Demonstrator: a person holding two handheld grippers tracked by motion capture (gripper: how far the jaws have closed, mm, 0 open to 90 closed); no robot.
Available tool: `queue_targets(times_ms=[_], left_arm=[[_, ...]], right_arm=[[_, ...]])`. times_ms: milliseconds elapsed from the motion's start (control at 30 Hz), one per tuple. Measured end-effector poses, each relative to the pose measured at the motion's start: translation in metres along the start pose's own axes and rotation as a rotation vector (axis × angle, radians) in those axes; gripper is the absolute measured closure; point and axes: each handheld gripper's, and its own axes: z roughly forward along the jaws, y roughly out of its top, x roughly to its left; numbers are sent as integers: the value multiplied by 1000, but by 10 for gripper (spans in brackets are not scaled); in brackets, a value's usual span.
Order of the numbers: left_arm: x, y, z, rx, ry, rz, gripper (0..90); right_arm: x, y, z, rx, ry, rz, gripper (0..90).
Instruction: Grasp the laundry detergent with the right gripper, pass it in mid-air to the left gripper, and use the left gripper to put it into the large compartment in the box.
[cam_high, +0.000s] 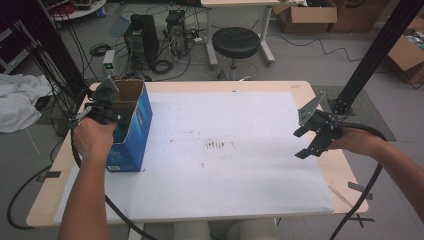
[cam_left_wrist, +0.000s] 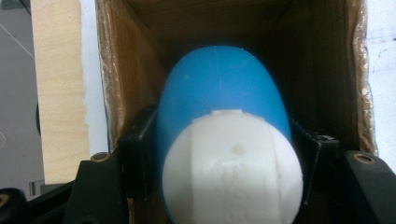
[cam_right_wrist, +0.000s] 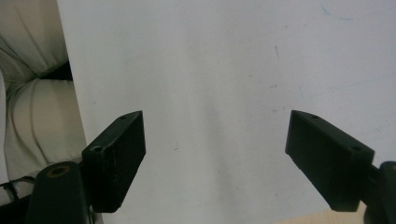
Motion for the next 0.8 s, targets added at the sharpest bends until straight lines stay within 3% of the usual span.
queue_targets(times_ms=[800], left_arm=[[5,0,-8,-12,-39,-13,314]], right_arm=[[2,3,1,-3,2,-8,201]])
